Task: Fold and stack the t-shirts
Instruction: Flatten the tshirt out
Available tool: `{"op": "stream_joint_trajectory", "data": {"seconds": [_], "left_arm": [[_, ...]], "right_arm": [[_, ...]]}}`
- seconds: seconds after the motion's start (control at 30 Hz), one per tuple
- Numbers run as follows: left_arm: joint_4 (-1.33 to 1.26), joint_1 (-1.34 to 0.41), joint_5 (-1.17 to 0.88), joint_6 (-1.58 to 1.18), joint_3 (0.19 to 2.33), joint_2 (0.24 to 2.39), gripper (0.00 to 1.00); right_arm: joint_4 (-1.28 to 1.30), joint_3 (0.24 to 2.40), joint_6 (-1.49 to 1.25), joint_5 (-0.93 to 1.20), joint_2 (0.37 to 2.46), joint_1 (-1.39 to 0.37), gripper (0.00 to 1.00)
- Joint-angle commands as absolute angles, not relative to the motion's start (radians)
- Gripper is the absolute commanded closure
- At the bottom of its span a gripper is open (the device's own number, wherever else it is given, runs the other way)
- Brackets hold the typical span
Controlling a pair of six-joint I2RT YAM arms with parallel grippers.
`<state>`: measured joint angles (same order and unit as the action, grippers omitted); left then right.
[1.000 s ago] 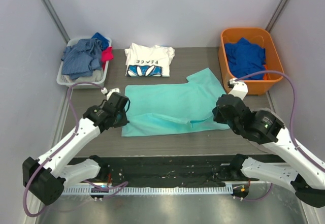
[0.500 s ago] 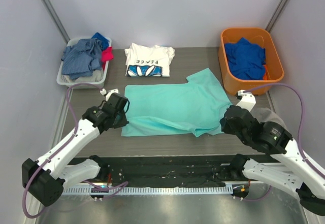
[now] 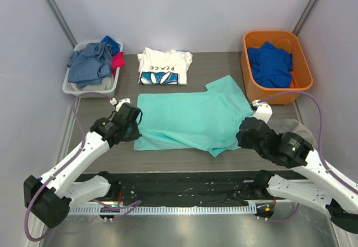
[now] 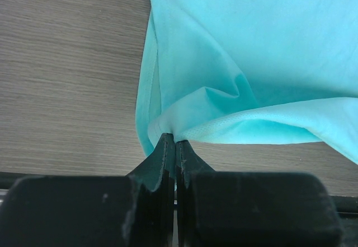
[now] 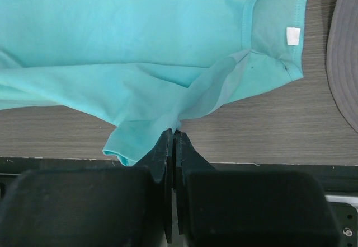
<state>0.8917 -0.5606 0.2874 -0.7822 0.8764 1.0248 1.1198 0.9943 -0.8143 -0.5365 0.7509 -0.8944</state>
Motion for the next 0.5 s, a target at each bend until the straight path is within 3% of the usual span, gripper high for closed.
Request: {"op": "stream_joint_trajectory", "data": {"seconds": [0.0,0.33,0.47], "left_arm": [[0.897,-0.555,0.299,-0.795,0.871,1.002,1.0],[0.891,-0.555,0.287,-0.799,0.862,0.999,1.0],[0.89,-0.555,0.281,-0.801,0.853,0.994,1.0]], "right_arm": [[1.068,1.0,-0.844,-0.569,0.768,-0.963,0.99],[1.204,1.046,-1.147,-0.813,0.897,-1.334,0.99],[1.241,1.046,-1.204,-0.863,0.879,-1.355,0.99]]}}
